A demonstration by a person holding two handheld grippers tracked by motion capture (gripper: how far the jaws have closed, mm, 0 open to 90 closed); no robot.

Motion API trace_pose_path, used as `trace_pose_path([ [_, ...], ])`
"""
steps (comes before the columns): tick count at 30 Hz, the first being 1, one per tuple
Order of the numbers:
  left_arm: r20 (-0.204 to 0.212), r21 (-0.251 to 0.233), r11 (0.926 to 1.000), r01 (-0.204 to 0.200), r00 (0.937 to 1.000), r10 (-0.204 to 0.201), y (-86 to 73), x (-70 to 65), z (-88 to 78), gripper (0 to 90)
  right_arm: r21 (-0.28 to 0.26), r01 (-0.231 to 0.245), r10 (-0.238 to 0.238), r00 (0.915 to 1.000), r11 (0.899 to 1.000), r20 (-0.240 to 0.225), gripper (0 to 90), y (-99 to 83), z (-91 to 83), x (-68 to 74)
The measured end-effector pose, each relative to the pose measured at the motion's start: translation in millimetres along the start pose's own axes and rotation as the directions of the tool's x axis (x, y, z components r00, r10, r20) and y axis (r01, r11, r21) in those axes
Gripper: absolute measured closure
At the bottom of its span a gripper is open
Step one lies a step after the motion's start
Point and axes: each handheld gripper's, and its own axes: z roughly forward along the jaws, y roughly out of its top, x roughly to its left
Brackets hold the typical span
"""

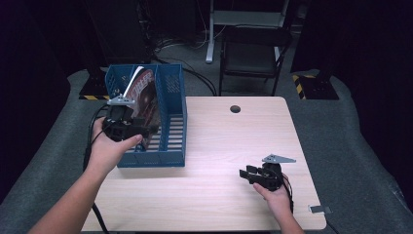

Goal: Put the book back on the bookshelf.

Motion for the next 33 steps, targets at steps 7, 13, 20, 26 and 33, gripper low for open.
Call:
trace_pose_path([
  [7, 0.031, 0.01, 0.9999, -0.008, 0.9995, 0.008, -14.0, -7.3, 10.3, 38.6, 0.0, 0.005, -0.005, 1.0, 1.0, 0.001, 55.3, 0.3, -0.1, 0.1],
  [13, 0.054, 0.024, 0.9989, -0.04, 0.9978, 0.039, -27.3, -13.5, 21.6, 38.6, 0.001, 0.003, -0.003, 1.0, 1.0, 0.001, 55.3, 0.2, 0.7, 0.3],
  [20, 0.1, 0.01, 0.9989, -0.046, 0.994, 0.045, -43.3, -19.4, 32.7, 38.6, 0.001, 0.0, 0.0, 1.0, 1.0, 0.001, 55.3, 0.1, 0.6, 0.5],
  [26, 0.12, 0.014, 0.9988, -0.048, 0.9918, 0.046, -58.5, -21.6, 42.0, 38.6, 0.0, 0.003, -0.003, 1.0, 1.0, 0.0, 55.3, 0.1, 0.4, 0.4],
  [33, 0.132, 0.018, 0.9972, -0.072, 0.9889, 0.069, -75.8, -25.8, 52.4, 38.5, 0.002, 0.006, -0.006, 1.0, 1.0, 0.003, 55.2, 0.1, 0.7, 0.5],
])
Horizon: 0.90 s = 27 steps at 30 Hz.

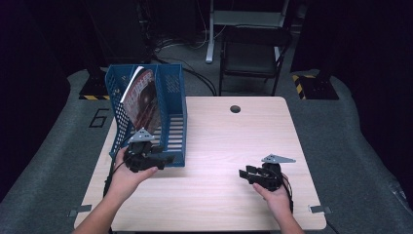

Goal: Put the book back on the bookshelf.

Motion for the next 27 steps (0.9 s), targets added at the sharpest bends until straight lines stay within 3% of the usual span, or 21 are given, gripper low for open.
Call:
trace_pose_path([
  [8, 0.025, 0.025, 0.9995, -0.021, 0.9995, 0.02, -22.6, -4.0, 12.8, 38.5, -0.002, -0.002, 0.002, 1.0, 1.0, -0.005, 55.3, 0.1, -1.0, -0.2],
  [11, 0.023, 0.016, 0.9998, -0.014, 0.9997, 0.013, -29.8, -4.4, 17.0, 38.5, -0.001, -0.001, 0.001, 1.0, 1.0, -0.004, 55.3, 0.1, -0.9, -0.2],
  [14, 0.009, 0.011, 0.9993, -0.037, 0.9993, 0.037, -36.1, -5.6, 20.8, 38.4, -0.002, -0.001, 0.001, 1.0, 1.0, -0.003, 55.3, 0.1, -0.5, -0.2],
  [23, 0.046, -0.001, 0.9999, -0.017, 0.9988, 0.017, -57.5, -6.4, 34.9, 38.3, -0.001, 0.007, -0.007, 1.0, 1.0, -0.001, 55.2, -0.1, 0.0, -0.3],
  [27, 0.063, 0.001, 0.9995, -0.032, 0.9975, 0.032, -65.8, -6.2, 42.1, 38.2, -0.002, 0.002, -0.002, 1.0, 1.0, -0.003, 55.2, -0.2, -0.4, -0.4],
])
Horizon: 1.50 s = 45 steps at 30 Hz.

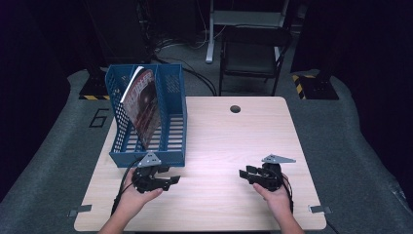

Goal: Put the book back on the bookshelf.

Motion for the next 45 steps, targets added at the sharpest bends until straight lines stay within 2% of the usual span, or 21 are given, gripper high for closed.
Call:
trace_pose_path([
  [4, 0.016, 0.005, 1.0, 0.004, 0.9999, -0.004, -9.4, -1.8, 7.4, 37.7, 0.003, -0.001, 0.001, 1.0, 1.0, 0.0, 55.3, -0.1, -0.2, -0.3],
  [5, 0.023, 0.013, 0.9998, -0.014, 0.9996, 0.014, -12.2, -1.0, 8.5, 37.5, 0.004, -0.004, 0.004, 1.0, 1.0, 0.0, 55.3, -0.2, -0.2, -0.2],
  [11, 0.044, 0.026, 0.9995, -0.017, 0.9989, 0.016, -23.9, -1.6, 17.9, 37.3, 0.011, -0.004, 0.004, 1.0, 1.0, 0.001, 55.2, -0.6, 0.9, 0.5],
  [18, 0.039, 0.045, 0.9986, -0.028, 0.9989, 0.026, -31.6, -1.6, 30.8, 37.4, 0.012, -0.003, 0.003, 1.0, 1.0, 0.002, 55.0, -0.6, 0.9, 0.6],
  [26, 0.039, 0.069, 0.9976, -0.005, 0.9993, 0.002, -36.0, 1.7, 41.2, 36.2, 0.015, 0.003, -0.003, 0.9999, 1.0, 0.01, 54.8, -0.7, 1.0, 0.0],
  [27, 0.047, 0.081, 0.9967, -0.009, 0.9989, 0.005, -36.0, 1.6, 41.9, 36.0, 0.015, 0.0, 0.0, 0.9999, 1.0, 0.011, 54.8, -0.8, 1.1, 0.3],
  [29, 0.037, 0.088, 0.9955, -0.036, 0.9988, 0.033, -36.3, 1.3, 44.0, 35.6, 0.017, 0.002, -0.002, 0.9999, 1.0, 0.013, 54.6, -0.9, 1.4, 0.5],
  [35, 0.032, 0.102, 0.9939, -0.041, 0.9988, 0.038, -37.4, -0.3, 48.6, 34.7, 0.018, 0.022, -0.022, 0.9996, 1.0, 0.015, 54.5, -0.9, 2.3, 0.8],
  [41, 0.043, 0.112, 0.9924, -0.05, 0.998, 0.046, -37.1, 0.3, 48.8, 33.4, 0.034, 0.029, -0.03, 0.9992, 0.999, 0.027, 54.2, -2.0, 3.8, 0.9],
  [45, 0.024, 0.112, 0.9917, -0.062, 0.9979, 0.06, -37.6, -0.1, 49.8, 33.0, 0.041, 0.026, -0.027, 0.9993, 0.999, 0.025, 53.9, -2.2, 4.5, 1.1],
])
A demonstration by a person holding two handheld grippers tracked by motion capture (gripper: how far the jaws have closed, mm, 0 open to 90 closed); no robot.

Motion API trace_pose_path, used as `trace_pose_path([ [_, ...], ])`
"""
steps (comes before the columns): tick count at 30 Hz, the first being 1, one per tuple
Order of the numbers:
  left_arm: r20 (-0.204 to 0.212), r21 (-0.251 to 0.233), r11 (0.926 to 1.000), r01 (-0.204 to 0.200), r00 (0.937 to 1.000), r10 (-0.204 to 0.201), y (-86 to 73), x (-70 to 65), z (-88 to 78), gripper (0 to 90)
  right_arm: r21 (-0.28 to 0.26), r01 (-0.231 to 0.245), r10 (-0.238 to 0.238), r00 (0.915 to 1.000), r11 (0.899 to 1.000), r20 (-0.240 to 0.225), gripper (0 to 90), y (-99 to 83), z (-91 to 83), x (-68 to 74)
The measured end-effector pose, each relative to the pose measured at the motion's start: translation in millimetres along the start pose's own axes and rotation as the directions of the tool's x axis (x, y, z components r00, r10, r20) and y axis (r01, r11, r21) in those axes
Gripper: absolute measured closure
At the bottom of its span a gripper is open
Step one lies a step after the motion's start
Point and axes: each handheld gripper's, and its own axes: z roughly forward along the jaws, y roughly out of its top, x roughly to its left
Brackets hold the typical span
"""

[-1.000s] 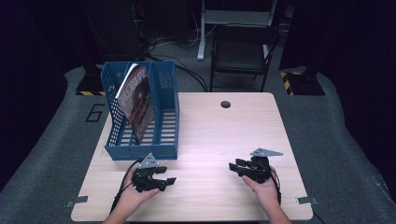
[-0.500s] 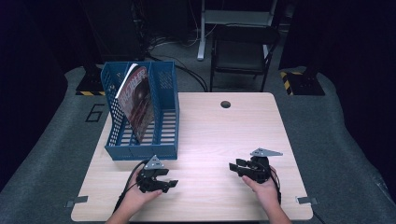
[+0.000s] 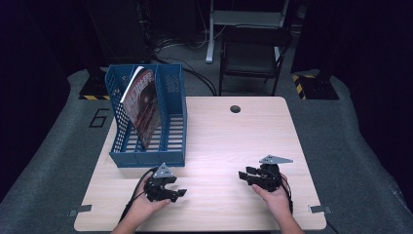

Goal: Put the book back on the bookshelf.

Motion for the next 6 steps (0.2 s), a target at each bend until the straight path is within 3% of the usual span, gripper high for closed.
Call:
trace_pose_path([
  [2, 0.005, 0.006, 1.0, 0.007, 1.0, -0.007, -0.2, -0.8, 0.9, 32.5, 0.003, 0.009, -0.009, 1.0, 1.0, 0.003, 53.3, -0.2, 1.0, -0.9],
  [6, -0.021, 0.02, 0.9994, -0.027, 0.9994, 0.028, -0.8, -1.4, 5.3, 31.7, 0.023, 0.016, -0.017, 0.9993, 1.0, 0.033, 49.9, -1.2, 4.1, -3.5],
])
